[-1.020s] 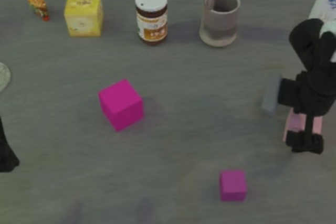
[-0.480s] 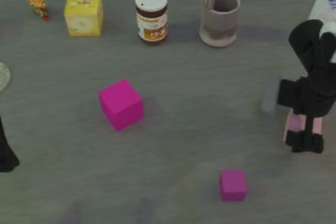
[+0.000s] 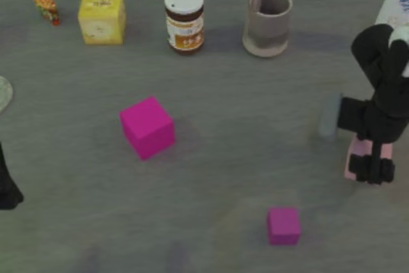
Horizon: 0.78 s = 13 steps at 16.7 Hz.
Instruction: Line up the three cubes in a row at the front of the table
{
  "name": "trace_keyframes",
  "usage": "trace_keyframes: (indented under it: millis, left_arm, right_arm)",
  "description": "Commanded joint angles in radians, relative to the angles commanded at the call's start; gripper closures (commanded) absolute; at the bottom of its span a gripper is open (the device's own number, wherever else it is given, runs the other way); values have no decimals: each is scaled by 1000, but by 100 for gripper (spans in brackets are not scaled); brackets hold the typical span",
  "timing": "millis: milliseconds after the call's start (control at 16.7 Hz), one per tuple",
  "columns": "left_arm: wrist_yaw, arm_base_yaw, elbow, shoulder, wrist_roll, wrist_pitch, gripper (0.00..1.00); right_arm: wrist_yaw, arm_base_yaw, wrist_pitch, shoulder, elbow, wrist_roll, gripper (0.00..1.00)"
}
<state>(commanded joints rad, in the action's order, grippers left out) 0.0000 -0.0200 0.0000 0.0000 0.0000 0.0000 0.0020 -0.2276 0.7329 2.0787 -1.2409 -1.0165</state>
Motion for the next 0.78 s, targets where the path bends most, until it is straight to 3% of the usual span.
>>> trace_keyframes:
  millis: [420, 780]
  left_arm:
    - [0, 0, 0, 0, 0, 0, 0]
    - [0, 0, 0, 0, 0, 0, 0]
  right_arm:
    - [0, 0, 0, 0, 0, 0, 100]
    - [-5, -3, 132, -70, -64, 8, 100]
